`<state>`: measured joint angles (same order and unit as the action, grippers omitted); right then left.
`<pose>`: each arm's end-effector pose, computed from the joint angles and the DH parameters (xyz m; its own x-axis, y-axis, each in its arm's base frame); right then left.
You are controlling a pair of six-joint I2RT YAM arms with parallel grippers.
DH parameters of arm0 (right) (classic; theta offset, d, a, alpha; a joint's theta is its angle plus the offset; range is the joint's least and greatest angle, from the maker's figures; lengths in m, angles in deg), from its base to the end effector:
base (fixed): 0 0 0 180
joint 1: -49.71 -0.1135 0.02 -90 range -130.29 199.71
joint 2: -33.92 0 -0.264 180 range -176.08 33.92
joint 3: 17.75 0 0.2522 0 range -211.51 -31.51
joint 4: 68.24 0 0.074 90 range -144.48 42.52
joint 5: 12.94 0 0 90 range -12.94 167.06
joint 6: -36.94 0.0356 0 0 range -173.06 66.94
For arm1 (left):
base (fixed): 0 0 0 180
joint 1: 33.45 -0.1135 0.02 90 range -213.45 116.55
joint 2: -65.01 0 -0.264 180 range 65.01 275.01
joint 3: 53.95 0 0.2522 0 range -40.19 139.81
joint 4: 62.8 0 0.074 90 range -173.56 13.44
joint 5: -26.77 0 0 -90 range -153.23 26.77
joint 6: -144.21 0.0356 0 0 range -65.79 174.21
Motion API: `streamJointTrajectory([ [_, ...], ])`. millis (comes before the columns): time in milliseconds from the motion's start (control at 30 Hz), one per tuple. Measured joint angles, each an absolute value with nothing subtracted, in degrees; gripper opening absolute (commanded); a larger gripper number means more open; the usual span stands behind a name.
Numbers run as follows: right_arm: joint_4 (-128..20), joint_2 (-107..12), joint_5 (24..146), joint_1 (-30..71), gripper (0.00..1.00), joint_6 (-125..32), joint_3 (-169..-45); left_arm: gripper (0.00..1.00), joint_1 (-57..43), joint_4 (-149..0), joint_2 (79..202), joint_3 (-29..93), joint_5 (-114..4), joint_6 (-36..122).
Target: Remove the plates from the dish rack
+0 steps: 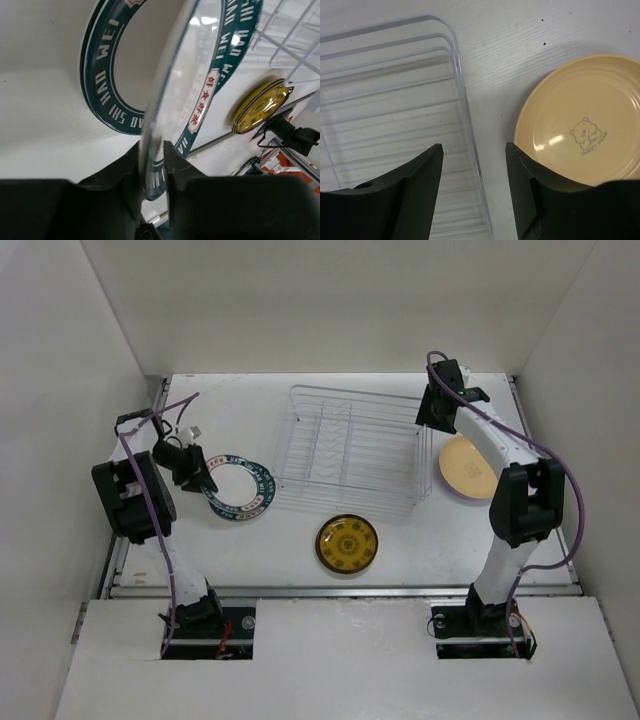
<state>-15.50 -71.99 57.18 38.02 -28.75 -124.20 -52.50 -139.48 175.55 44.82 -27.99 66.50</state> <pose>0.4044 0.0713 0.2848 -0.6996 0.2506 -0.6692 0.3309 0.9436 0.0074 0.3492 0.0988 0.2062 -0.9768 -0.1534 -0.1492 -0.0449 0.8287 -0.5578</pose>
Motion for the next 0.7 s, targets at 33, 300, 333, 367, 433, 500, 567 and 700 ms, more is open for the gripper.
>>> streamJointTrajectory([
  [33, -16.02, -72.28, 57.47, 38.02, 0.57, -28.88, -124.2, 0.25, -52.48, -139.72, 175.97, 44.82, -28.36, 66.7],
  [300, -18.82, -77.96, 59.7, 38.02, 0.44, -29.8, -124.39, 0.47, -50.6, -143.43, 179.58, 46.05, -34.59, 69.23],
  [333, -18.88, -78.57, 59.92, 38.02, 0.43, -29.82, -124.44, 0.48, -50.23, -143.61, 179.6, 46.09, -34.87, 69.39],
  [367, -18.95, -79.03, 60.05, 38.02, 0.41, -29.88, -124.46, 0.48, -49.99, -143.81, 179.6, 46.09, -35.18, 69.58],
  [433, -18.93, -79.47, 60.13, 38.02, 0.36, -30.25, -124.53, 0.49, -49.35, -144.24, 179.6, 46.29, -35.7, 69.84],
  [500, -18.82, -79.75, 60.09, 38.11, 0.3, -30.52, -125.12, 0.5, -48.76, -144.79, 179.6, 46.68, -36.64, 70.28],
  [567, -18.75, -80.58, 59.98, 38.4, 0.19, -31.0, -126.62, 0.5, -48.15, -145.23, 179.6, 47.18, -37.98, 70.52],
  [700, -18.91, -82.5, 61.73, 38.66, 0.05, -32.35, -129.82, 0.55, -47.25, -145.75, 179.6, 48.28, -41.43, 70.67],
])
